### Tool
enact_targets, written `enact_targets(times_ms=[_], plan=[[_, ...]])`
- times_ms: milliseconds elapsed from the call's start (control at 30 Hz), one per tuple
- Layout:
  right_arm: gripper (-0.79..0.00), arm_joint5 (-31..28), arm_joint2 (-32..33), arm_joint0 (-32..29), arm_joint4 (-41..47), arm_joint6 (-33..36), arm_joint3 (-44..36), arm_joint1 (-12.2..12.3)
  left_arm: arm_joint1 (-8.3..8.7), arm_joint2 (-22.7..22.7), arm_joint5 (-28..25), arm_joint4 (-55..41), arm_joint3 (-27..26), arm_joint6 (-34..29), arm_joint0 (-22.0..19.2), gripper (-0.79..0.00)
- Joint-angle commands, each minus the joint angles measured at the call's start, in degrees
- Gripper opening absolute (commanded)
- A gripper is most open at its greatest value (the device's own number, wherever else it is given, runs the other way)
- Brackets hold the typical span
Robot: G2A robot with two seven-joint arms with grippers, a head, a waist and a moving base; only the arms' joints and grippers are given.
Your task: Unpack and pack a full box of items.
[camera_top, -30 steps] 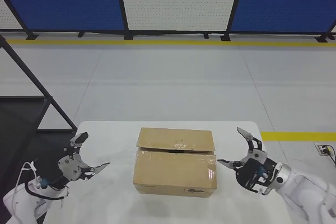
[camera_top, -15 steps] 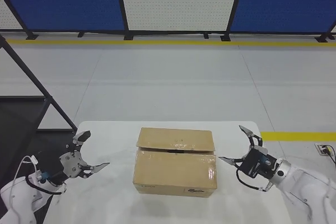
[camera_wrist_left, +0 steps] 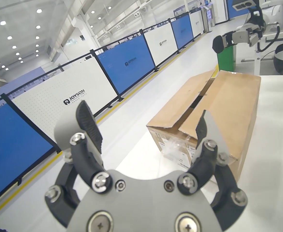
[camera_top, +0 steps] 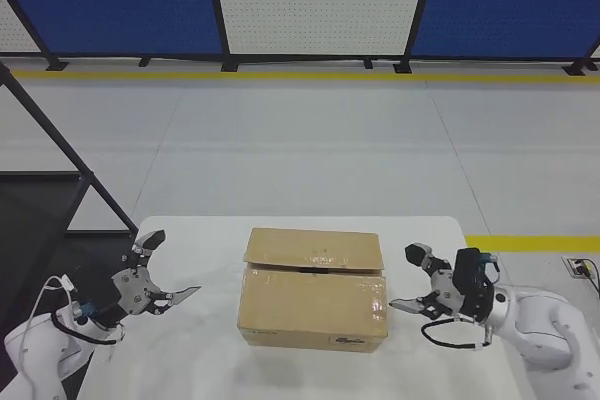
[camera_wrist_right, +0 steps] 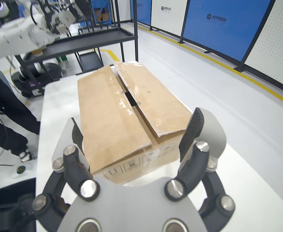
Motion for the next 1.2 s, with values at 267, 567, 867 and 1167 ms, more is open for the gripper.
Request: enact_targets(times_ms=[267,567,867,1167], plan=[[0.000,0.00,-1.80,-0.55,-4.40,-0.96,-0.91,0.08,-0.06,1.02,-1.38,-2.05,0.00,-2.13,0.28,0.000],[0.000,3.84,-8.75,4.68,39.40,19.77,10.21,1.59,0.28,1.15,-4.33,-11.36,2.39,-8.59,-1.77,0.000],[0.000,12.52,-9.33,8.66,63.95,38.05,13.91,2.65,0.67,0.70,-4.91,-13.44,2.25,-9.42,-1.53,0.000],[0.000,15.16,-9.74,8.07,61.82,37.74,12.76,2.68,0.67,1.02,-3.79,-13.59,1.64,-10.84,-0.89,0.000]])
